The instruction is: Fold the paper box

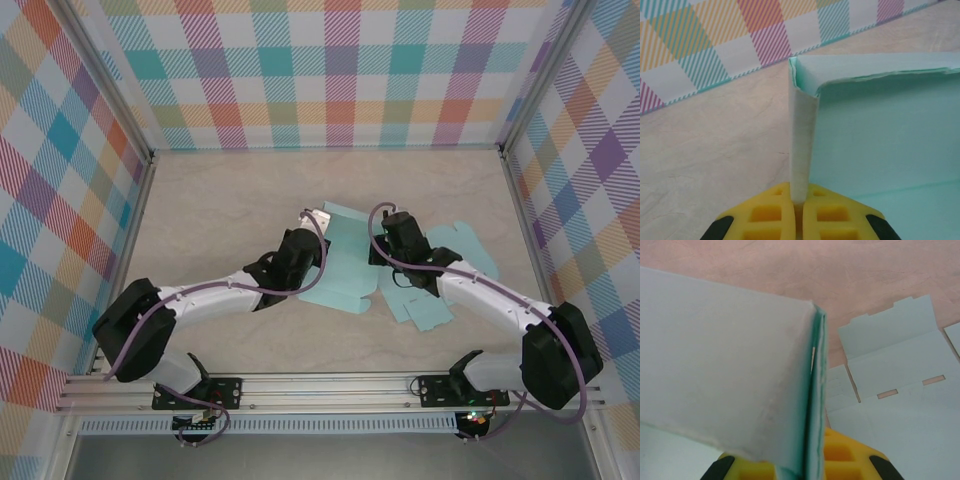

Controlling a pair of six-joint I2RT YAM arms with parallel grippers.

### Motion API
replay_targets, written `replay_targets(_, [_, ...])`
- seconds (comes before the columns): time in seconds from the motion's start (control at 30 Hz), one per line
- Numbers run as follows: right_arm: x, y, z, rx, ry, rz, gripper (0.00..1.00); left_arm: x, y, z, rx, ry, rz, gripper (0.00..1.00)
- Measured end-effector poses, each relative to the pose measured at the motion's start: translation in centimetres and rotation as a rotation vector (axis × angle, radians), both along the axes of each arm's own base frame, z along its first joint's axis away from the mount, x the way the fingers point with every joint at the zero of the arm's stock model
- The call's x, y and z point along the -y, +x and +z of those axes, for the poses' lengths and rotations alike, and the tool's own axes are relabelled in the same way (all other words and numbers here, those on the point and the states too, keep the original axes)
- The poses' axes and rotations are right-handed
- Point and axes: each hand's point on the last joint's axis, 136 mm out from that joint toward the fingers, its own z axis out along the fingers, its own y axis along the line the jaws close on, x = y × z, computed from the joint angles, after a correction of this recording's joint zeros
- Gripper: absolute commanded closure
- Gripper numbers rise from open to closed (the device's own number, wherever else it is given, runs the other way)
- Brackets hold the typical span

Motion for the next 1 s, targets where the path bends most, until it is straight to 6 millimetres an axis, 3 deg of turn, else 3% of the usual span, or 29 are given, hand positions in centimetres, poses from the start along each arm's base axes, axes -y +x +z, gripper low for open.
replay_targets(0.5, [-3.1, 0.1, 1.3, 0.03, 0.016, -0.042, 1.0, -3.1, 1.7, 0.7, 0.064, -0.07, 0.367, 1.0])
replay_targets(0.57, [-3.4, 0.3, 1.2, 0.028, 0.014, -0.046, 1.0, -3.4, 1.7, 0.6, 0.061, -0.065, 0.394, 0.9])
replay_targets(0.7, [-3.2, 0.3, 0.7, 0.014, -0.002, -0.064, 1.0, -3.1, 1.9, 0.1, 0.04, -0.099, 0.354, 0.72])
replay_targets(1.0, [-2.6, -0.3, 0.2, -0.012, -0.048, -0.071, 1.0, -1.8, 0.9, 0.7, -0.001, -0.154, 0.16, 0.75])
